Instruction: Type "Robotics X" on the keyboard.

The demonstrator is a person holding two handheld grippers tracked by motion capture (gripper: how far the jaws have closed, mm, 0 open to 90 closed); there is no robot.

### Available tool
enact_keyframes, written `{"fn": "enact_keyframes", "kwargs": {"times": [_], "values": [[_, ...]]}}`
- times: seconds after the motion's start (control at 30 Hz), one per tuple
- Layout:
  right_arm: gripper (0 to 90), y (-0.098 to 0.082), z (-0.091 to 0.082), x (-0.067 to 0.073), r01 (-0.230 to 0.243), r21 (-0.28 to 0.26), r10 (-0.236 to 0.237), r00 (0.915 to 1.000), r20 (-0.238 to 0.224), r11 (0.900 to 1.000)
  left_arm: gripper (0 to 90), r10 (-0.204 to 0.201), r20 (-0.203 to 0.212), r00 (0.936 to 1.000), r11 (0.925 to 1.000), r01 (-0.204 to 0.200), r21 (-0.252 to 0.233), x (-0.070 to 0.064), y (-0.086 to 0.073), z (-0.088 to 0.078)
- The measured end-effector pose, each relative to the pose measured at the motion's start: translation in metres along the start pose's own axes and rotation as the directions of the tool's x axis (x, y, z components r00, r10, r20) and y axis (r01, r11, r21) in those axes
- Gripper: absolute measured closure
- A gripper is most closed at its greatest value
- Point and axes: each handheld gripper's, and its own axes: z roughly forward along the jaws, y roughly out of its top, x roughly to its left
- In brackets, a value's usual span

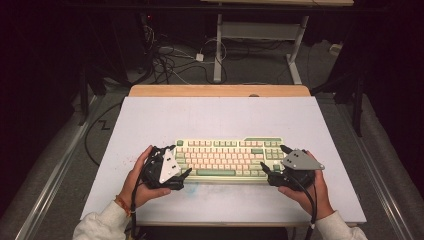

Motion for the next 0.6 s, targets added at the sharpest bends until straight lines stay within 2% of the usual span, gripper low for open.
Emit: {"fn": "enact_keyframes", "kwargs": {"times": [0.17, 0.6], "values": [[20.1, -0.003, -0.002, -0.001, 0.005, 0.007, -0.005, 0.9999, 0.009, 1.000, 15.5, -0.024, 0.004, 0.9997, 0.9997, 0.024, 0.000, 0.000, -0.004, -0.004], [19.9, -0.010, -0.010, -0.003, 0.017, 0.017, -0.017, 0.9994, 0.029, 1.000, 15.5, -0.030, -0.017, 0.9994, 0.9994, 0.030, 0.016, -0.002, -0.017, -0.012]]}}
